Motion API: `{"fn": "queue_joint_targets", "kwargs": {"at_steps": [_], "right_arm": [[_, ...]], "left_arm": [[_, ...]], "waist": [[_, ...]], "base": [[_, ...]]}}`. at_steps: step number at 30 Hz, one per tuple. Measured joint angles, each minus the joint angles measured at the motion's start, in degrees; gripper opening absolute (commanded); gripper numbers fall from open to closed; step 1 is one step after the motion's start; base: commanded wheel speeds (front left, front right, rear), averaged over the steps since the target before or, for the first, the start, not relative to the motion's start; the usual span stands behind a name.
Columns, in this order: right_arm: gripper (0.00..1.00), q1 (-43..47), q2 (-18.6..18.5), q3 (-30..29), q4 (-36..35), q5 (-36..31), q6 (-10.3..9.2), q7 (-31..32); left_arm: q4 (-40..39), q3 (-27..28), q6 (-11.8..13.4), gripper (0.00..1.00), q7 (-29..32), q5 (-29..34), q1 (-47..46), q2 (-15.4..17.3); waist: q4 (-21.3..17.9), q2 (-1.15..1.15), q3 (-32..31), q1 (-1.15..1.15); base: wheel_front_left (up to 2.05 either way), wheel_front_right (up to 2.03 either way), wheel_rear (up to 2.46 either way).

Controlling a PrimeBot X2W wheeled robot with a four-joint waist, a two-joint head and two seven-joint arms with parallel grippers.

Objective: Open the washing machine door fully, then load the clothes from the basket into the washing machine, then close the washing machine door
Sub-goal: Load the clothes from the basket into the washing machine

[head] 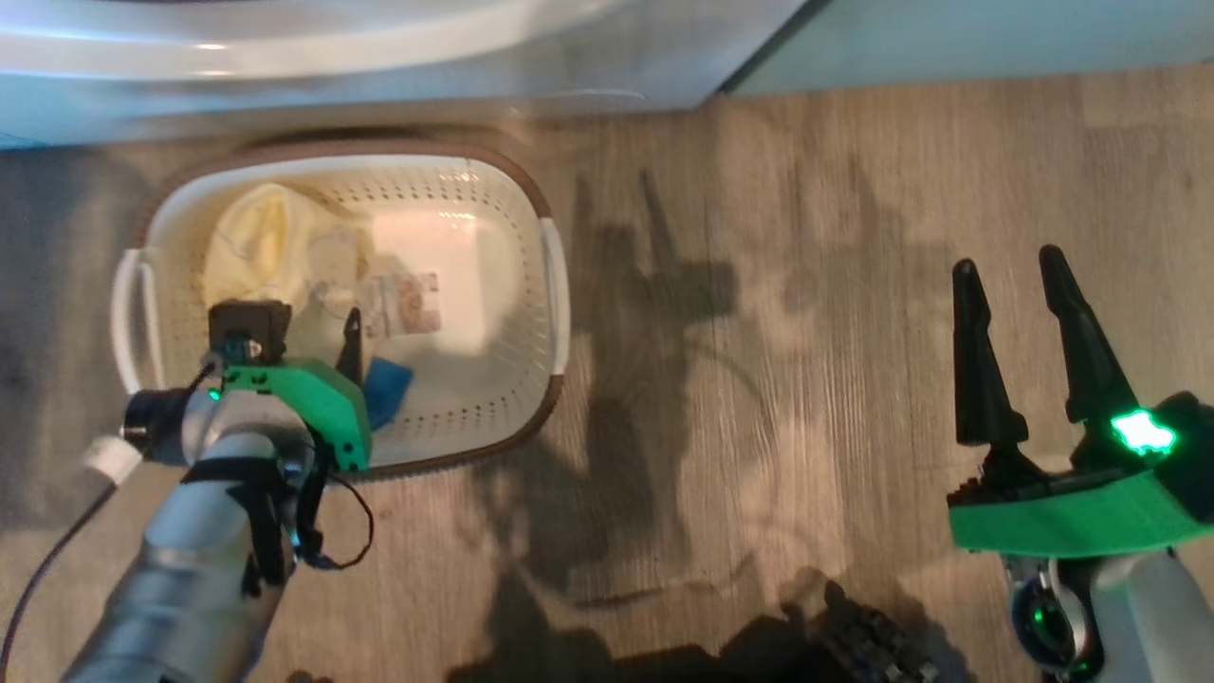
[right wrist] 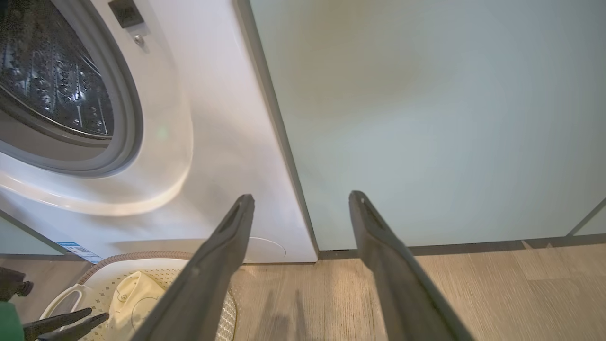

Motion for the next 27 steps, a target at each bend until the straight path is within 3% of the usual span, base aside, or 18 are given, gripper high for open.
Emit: {"fn": "queue_joint_targets", "kwargs": {"at_steps": [20, 27], "right_arm": [[1.0, -5.6, 0.0, 4.3, -2.1, 4.2, 0.0, 0.0], [1.0, -7.8, 0.0, 6.4, -2.8, 5.5, 0.0, 0.0]], "left_arm": [[15.2, 1.4, -1.1, 1.0, 1.0, -0.5, -14.4, 5.0], [18.6, 2.7, 0.2, 1.0, 1.9, -2.2, -18.0, 6.3]], "waist": [[-6.8, 0.0, 14.4, 0.0], [-8.2, 0.0, 17.5, 0.0]], "base": [[0.0, 0.0, 0.0], [0.0, 0.0, 0.0]]}}
